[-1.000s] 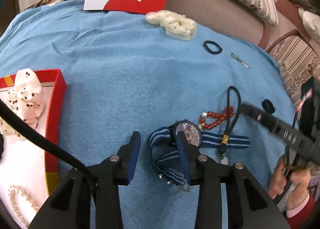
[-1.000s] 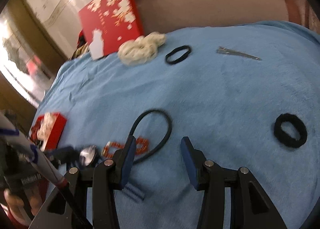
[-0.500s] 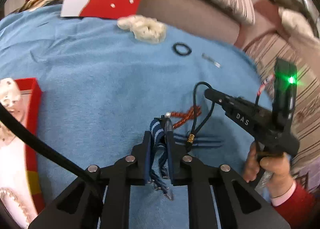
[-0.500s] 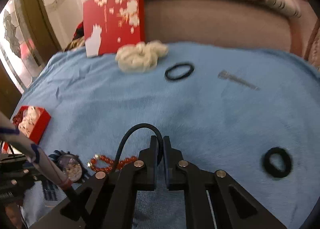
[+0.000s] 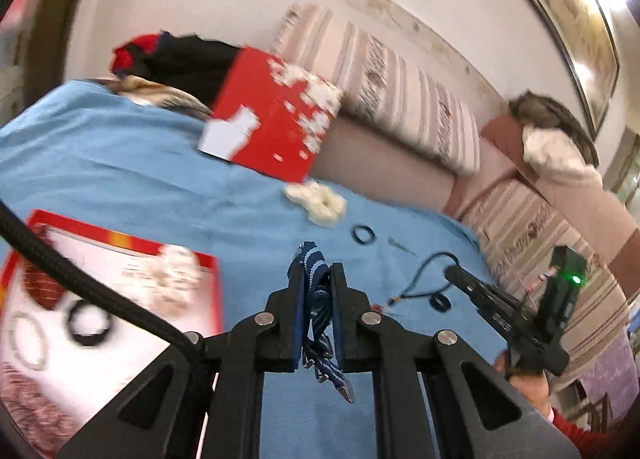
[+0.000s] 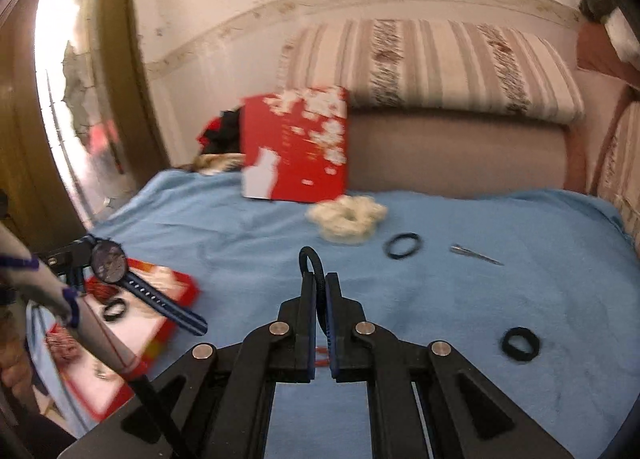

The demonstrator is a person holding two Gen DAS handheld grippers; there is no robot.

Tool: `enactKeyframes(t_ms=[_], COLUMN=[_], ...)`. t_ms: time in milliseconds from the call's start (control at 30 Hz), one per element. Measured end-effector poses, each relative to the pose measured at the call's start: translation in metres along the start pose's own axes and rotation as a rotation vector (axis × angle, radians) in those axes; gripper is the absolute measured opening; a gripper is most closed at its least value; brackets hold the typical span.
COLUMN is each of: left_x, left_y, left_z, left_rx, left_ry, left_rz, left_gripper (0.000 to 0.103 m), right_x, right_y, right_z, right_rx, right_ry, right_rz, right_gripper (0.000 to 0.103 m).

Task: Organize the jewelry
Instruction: 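Carry the watch into the tray with left tool while right tool carries black cord necklace there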

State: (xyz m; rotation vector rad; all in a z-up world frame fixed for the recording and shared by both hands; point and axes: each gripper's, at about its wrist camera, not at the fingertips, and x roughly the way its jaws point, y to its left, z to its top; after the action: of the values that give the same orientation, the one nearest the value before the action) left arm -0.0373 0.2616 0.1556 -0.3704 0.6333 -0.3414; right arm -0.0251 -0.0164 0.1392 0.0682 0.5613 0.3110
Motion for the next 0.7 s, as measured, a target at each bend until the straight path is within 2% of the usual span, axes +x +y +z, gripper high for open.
enactKeyframes(t_ms=[100, 200, 433, 500, 633, 700], left_x=[-0.017, -0.022, -0.013, -0.017, -0.016, -0.013], left_y=[0.029, 0.069, 0.158, 0.169, 0.179, 0.179], left_z=[-0.003, -0.013, -0.042, -0.046, -0.046, -0.046], left_rx=[-0.044, -0.111, -0.283, -0.327, -0.324, -0.334], left_ry=[-0.013, 0.024, 0.207, 0.206, 0.219, 0.232], left_rz=[0.047, 0.123, 0.321, 0.289, 0.360, 0.373], left_gripper=[0.011, 0.011, 0.012, 0.012, 0.013, 0.015], right_x=[-0.004, 0.000, 0.023, 0.035, 0.064, 0.082], right_y=[0.031, 0.071, 0.159, 0.182, 0.217, 0.227], right_z=[0.004, 0.011, 0.011, 0.007, -0.005, -0.012], right_rx=[-0.003, -0.034, -0.110, -0.126, -0.126, -0.112], right_ry=[0.003, 0.018, 0.079, 0.112, 0.189, 0.235], right_rz=[0.068, 0.137, 0.258, 0.285, 0.328, 0.336], right_gripper=[0.005, 0.005, 0.005, 0.005, 0.005, 0.005])
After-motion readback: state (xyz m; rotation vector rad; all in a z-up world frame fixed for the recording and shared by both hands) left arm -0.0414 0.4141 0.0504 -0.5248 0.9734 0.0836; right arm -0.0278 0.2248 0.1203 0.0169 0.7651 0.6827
